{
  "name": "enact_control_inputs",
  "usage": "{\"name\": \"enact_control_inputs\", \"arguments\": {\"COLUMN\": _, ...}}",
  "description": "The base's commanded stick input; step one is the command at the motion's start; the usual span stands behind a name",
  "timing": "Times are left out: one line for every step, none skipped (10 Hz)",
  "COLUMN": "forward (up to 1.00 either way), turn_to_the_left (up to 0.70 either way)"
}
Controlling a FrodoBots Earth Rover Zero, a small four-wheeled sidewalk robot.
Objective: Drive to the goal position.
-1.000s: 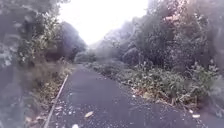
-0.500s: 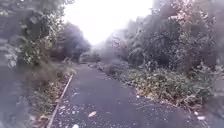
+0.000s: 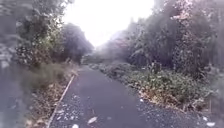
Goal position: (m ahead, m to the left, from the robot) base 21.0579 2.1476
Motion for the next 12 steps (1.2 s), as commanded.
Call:
{"name": "enact_control_inputs", "arguments": {"forward": 0.70, "turn_to_the_left": 0.14}}
{"name": "enact_control_inputs", "arguments": {"forward": 0.70, "turn_to_the_left": 0.14}}
{"name": "enact_control_inputs", "arguments": {"forward": 0.70, "turn_to_the_left": 0.10}}
{"name": "enact_control_inputs", "arguments": {"forward": 0.70, "turn_to_the_left": 0.05}}
{"name": "enact_control_inputs", "arguments": {"forward": 0.70, "turn_to_the_left": 0.05}}
{"name": "enact_control_inputs", "arguments": {"forward": 0.70, "turn_to_the_left": 0.08}}
{"name": "enact_control_inputs", "arguments": {"forward": 0.70, "turn_to_the_left": 0.14}}
{"name": "enact_control_inputs", "arguments": {"forward": 0.70, "turn_to_the_left": 0.14}}
{"name": "enact_control_inputs", "arguments": {"forward": 0.70, "turn_to_the_left": 0.14}}
{"name": "enact_control_inputs", "arguments": {"forward": 0.70, "turn_to_the_left": 0.14}}
{"name": "enact_control_inputs", "arguments": {"forward": 0.70, "turn_to_the_left": 0.14}}
{"name": "enact_control_inputs", "arguments": {"forward": 0.70, "turn_to_the_left": 0.14}}
